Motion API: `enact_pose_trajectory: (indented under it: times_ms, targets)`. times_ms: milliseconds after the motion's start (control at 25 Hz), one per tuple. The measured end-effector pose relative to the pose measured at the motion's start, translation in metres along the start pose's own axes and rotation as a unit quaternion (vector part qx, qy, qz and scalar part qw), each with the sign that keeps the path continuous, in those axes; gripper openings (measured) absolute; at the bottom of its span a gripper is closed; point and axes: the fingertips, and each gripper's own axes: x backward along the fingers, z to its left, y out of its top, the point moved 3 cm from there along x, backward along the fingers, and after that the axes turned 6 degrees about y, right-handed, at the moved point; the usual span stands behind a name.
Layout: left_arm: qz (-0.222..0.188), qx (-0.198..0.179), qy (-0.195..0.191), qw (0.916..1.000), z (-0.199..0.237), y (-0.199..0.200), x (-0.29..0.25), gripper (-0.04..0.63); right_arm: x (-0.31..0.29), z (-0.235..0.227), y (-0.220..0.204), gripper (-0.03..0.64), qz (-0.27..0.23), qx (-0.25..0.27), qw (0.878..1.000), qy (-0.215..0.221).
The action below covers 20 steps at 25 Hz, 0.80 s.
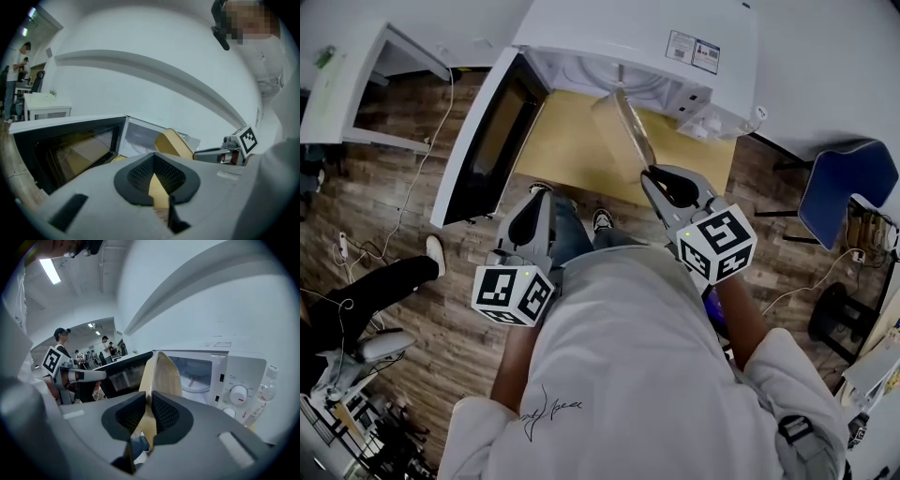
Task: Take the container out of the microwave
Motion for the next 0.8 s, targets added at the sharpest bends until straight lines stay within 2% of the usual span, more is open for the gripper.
enact_pose_trajectory:
  times_ms: [160,360,800]
  targets:
    - [0.005,0.006,0.006,1.0000,0.007,-0.001,0.003,0.000,0.001,-0.004,0.004,0.055,-0.005,-0.003,1.000,0.011]
    - [0.018,0.035,0.009,0.9992,0.018,-0.010,0.002,0.000,-0.002,-0.006,0.008,0.055,-0.011,-0.002,0.999,0.034]
    - [0.030,0.047,0.022,0.9982,0.029,-0.010,-0.008,0.000,-0.002,-0.008,0.005,0.055,-0.002,0.001,0.999,0.049]
